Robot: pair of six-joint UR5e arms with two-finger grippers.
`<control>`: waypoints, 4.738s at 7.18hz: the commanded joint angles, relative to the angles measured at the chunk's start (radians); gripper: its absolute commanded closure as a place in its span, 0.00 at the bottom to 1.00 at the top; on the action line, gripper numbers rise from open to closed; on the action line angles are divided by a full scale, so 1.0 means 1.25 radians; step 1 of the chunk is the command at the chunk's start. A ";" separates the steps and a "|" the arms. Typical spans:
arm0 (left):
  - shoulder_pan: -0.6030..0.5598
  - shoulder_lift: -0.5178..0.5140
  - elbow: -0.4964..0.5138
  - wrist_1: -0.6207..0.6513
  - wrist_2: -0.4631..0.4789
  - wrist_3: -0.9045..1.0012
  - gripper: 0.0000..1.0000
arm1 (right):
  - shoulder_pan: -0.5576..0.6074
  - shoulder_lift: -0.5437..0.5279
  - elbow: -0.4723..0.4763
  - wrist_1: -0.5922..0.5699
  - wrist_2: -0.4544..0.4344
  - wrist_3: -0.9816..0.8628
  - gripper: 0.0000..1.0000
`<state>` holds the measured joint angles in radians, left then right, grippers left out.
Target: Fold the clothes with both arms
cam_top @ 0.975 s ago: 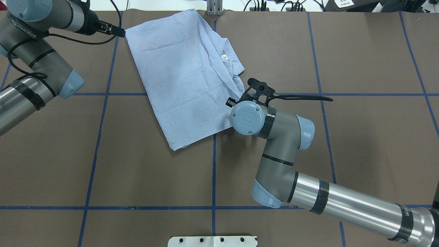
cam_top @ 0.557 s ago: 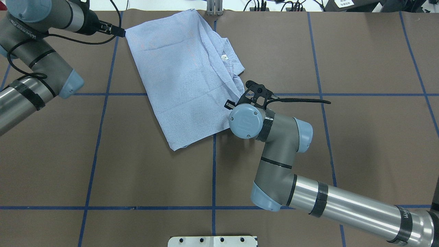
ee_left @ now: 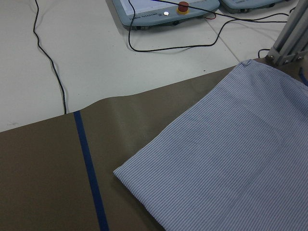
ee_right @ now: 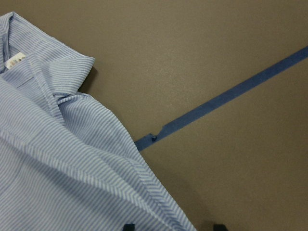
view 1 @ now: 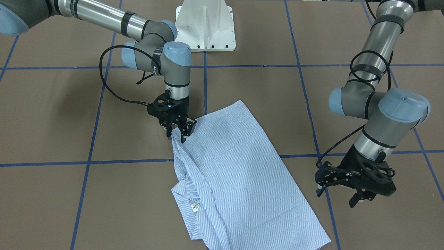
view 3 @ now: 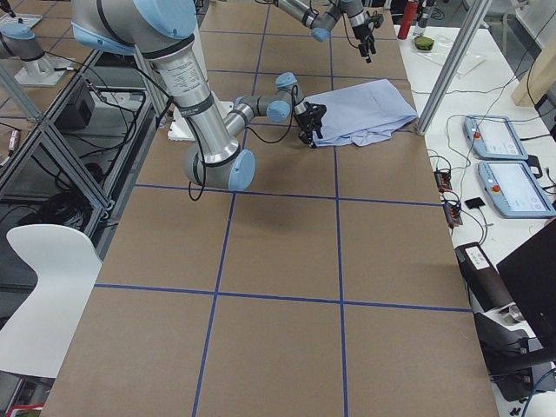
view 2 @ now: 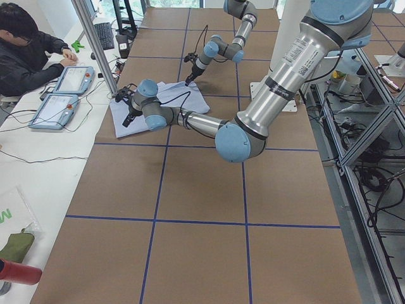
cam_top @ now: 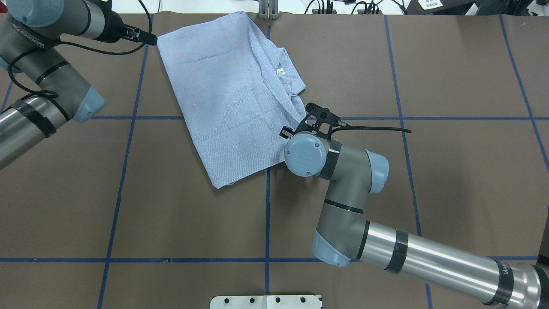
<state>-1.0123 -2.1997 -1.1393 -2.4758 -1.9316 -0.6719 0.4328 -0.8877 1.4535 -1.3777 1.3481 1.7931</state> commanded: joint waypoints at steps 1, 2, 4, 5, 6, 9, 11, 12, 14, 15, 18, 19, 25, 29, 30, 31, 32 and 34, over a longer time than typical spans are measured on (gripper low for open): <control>0.000 0.000 -0.002 0.000 -0.001 -0.001 0.00 | 0.000 0.006 -0.008 0.004 -0.003 0.007 0.59; 0.000 0.001 -0.003 0.000 0.000 0.000 0.00 | 0.000 0.013 -0.008 0.006 -0.003 0.010 0.79; 0.000 0.000 -0.003 0.000 0.000 0.000 0.00 | -0.001 0.019 -0.008 0.005 -0.003 0.041 1.00; 0.000 0.000 -0.004 0.000 0.000 0.000 0.00 | -0.004 0.020 -0.008 0.005 -0.003 0.041 1.00; 0.000 0.000 -0.004 0.000 0.000 -0.001 0.00 | -0.007 0.021 -0.008 0.005 -0.003 0.041 1.00; 0.001 0.001 -0.022 0.000 -0.003 -0.001 0.00 | -0.006 0.029 0.027 0.004 -0.002 0.039 1.00; 0.002 0.061 -0.113 0.007 -0.040 -0.002 0.00 | -0.010 0.007 0.106 -0.005 -0.003 0.041 1.00; 0.002 0.099 -0.170 0.009 -0.090 -0.027 0.00 | -0.029 -0.027 0.194 -0.049 -0.003 0.055 1.00; 0.025 0.170 -0.332 0.010 -0.155 -0.144 0.00 | -0.088 -0.080 0.433 -0.239 -0.005 0.083 1.00; 0.075 0.253 -0.445 0.011 -0.152 -0.190 0.00 | -0.123 -0.081 0.480 -0.294 -0.033 0.116 1.00; 0.270 0.443 -0.665 0.006 -0.021 -0.396 0.00 | -0.142 -0.087 0.488 -0.302 -0.060 0.123 1.00; 0.365 0.447 -0.672 0.006 0.091 -0.497 0.00 | -0.142 -0.089 0.488 -0.302 -0.065 0.123 1.00; 0.668 0.410 -0.629 0.010 0.390 -0.838 0.04 | -0.144 -0.090 0.484 -0.301 -0.069 0.123 1.00; 0.712 0.334 -0.554 0.006 0.460 -0.919 0.07 | -0.144 -0.090 0.484 -0.301 -0.069 0.123 1.00; 0.712 0.335 -0.555 0.005 0.467 -0.920 0.11 | -0.144 -0.090 0.485 -0.301 -0.069 0.123 1.00; 0.712 0.335 -0.559 0.001 0.486 -0.920 0.24 | -0.144 -0.090 0.485 -0.301 -0.069 0.123 1.00; 0.710 0.335 -0.571 0.001 0.495 -0.920 0.47 | -0.144 -0.090 0.485 -0.301 -0.069 0.123 1.00; 0.712 0.335 -0.577 0.000 0.494 -0.918 0.86 | -0.144 -0.090 0.484 -0.301 -0.069 0.123 1.00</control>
<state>-0.1236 -1.7810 -1.8549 -2.4745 -1.3159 -1.8209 0.2531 -1.0001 2.0599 -1.7533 1.2625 1.9466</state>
